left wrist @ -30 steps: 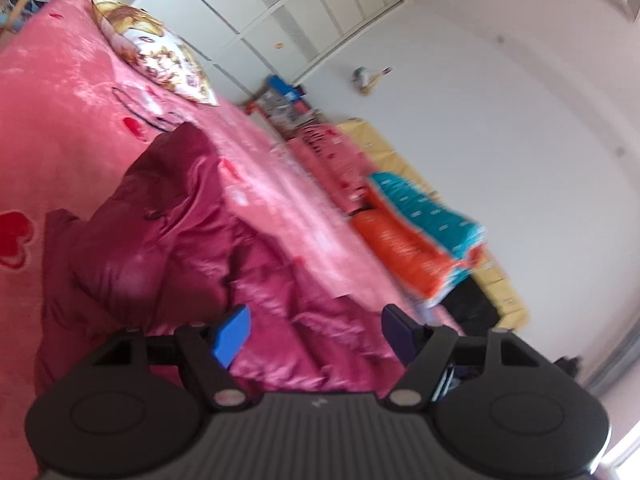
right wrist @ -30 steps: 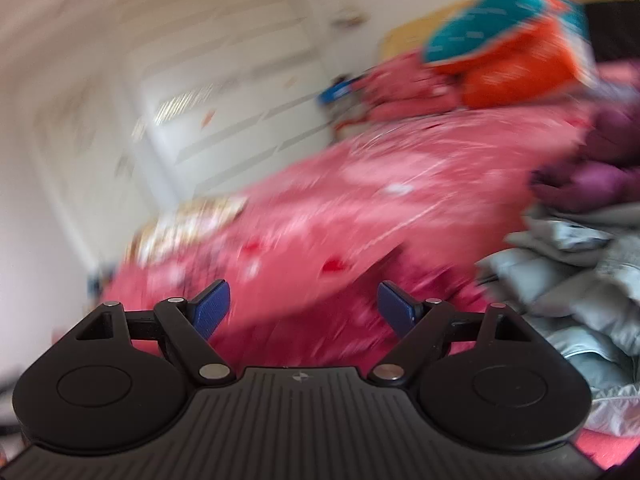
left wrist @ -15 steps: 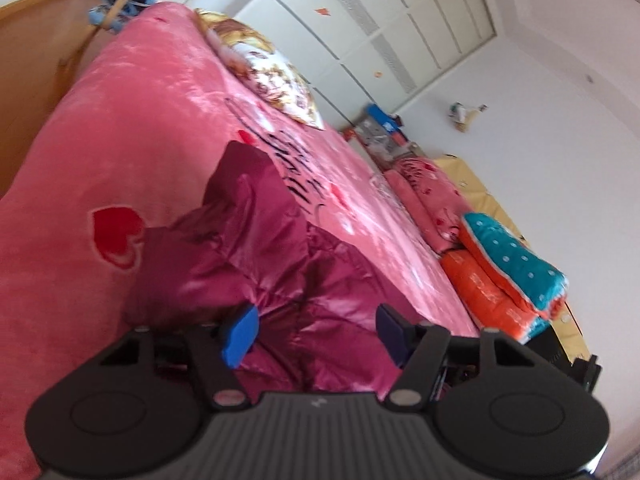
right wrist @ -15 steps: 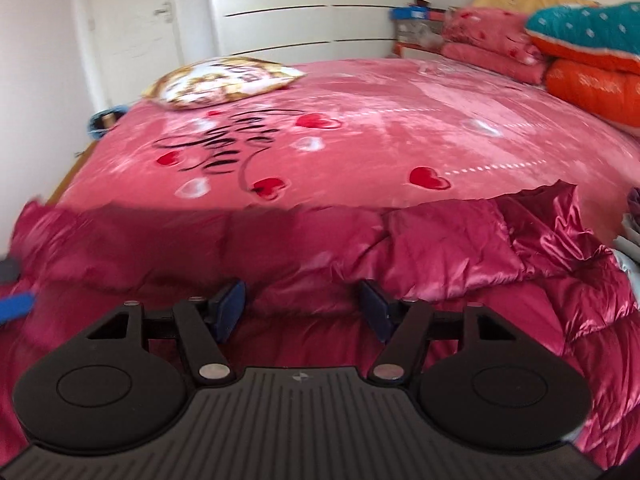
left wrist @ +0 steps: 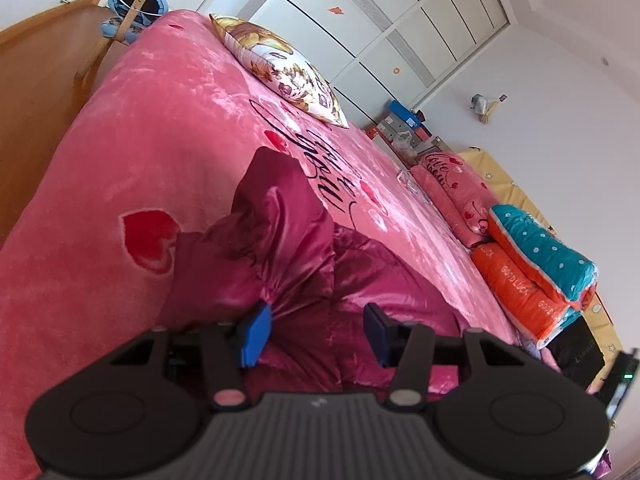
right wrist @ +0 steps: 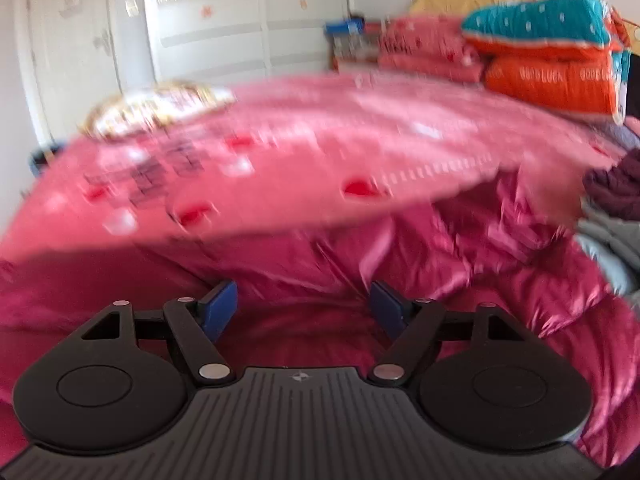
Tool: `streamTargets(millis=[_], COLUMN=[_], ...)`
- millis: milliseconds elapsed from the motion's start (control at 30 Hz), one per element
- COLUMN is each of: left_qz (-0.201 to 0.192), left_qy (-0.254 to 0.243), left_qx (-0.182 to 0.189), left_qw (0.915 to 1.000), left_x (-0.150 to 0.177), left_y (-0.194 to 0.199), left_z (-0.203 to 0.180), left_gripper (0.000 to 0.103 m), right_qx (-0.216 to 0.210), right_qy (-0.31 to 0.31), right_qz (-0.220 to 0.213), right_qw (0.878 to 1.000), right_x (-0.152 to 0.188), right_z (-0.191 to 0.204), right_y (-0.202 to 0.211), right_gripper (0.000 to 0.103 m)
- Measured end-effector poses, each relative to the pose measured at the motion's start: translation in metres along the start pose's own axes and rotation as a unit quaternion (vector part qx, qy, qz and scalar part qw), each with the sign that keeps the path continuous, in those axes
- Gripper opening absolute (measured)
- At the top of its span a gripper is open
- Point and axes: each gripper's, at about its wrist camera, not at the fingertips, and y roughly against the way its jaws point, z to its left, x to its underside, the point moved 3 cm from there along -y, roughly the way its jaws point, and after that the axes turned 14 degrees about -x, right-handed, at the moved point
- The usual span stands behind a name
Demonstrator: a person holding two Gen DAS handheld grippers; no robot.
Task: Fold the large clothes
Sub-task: 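Lay the folded hem onto the jacket and open both tools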
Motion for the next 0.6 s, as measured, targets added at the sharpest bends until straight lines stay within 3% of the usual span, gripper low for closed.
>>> streamTargets(millis=[67,167,300,400,600], left_qz=[-0.003,-0.009,-0.011,-0.009,-0.012], left_qy=[-0.001,-0.011,-0.014,-0.01,-0.011], left_qx=[-0.006,-0.019,-0.024,-0.024,-0.032], left_qw=[1.0,0.9997,0.9996,0.9996,0.9994], left_x=[0.0,0.002,0.003,0.003,0.005], left_y=[0.0,-0.001,-0.003,-0.003,-0.003], left_z=[0.001,0.0,0.001,0.004,0.006], left_gripper=[0.051,0.048,0.047,0.044,0.042], right_qx=[-0.028,-0.063,-0.058,-0.018,0.073], right_qy=[0.001,0.026,0.052,0.041,-0.016], right_qz=[-0.01,0.028,0.06,0.055,0.01], right_qw=[1.0,0.997,0.995,0.997,0.997], right_x=[-0.001,0.006,0.014,0.003,-0.012], right_z=[0.011,0.03,0.027,-0.005,-0.106], right_y=[0.009,0.0,-0.015,-0.017,0.012], right_gripper=[0.1,0.1,0.102,0.102,0.103])
